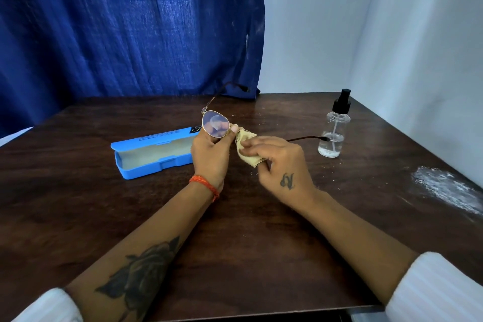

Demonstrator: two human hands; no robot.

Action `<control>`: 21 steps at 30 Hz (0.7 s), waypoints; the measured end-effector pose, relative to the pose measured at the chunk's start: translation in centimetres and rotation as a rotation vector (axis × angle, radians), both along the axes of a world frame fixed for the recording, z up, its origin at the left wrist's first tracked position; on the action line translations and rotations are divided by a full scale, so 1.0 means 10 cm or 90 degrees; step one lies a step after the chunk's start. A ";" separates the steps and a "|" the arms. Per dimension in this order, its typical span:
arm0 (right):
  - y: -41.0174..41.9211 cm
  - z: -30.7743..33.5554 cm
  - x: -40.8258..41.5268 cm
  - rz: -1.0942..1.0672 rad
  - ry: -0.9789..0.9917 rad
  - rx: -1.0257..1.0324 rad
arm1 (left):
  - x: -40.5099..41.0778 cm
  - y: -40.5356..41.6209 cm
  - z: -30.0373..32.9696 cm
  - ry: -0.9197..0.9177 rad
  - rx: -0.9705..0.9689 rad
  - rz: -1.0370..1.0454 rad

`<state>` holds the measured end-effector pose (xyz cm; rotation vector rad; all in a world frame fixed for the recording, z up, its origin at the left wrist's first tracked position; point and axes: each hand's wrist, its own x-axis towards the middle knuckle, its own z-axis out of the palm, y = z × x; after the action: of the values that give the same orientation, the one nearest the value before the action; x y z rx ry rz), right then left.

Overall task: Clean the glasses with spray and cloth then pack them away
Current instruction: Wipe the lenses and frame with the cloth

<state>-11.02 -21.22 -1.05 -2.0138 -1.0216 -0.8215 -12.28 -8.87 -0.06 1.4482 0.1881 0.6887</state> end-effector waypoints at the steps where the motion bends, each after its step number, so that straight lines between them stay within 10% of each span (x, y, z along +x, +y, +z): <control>1: 0.00 0.01 0.00 0.009 -0.005 -0.002 | 0.00 0.00 0.01 0.002 -0.004 -0.002; 21: -0.05 0.02 0.00 0.034 -0.050 -0.048 | 0.03 0.03 -0.02 -0.014 -0.014 -0.018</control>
<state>-11.01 -21.72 -0.82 -2.0216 -1.1610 -0.8520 -12.03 -8.56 -0.23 1.4198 0.1567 0.6775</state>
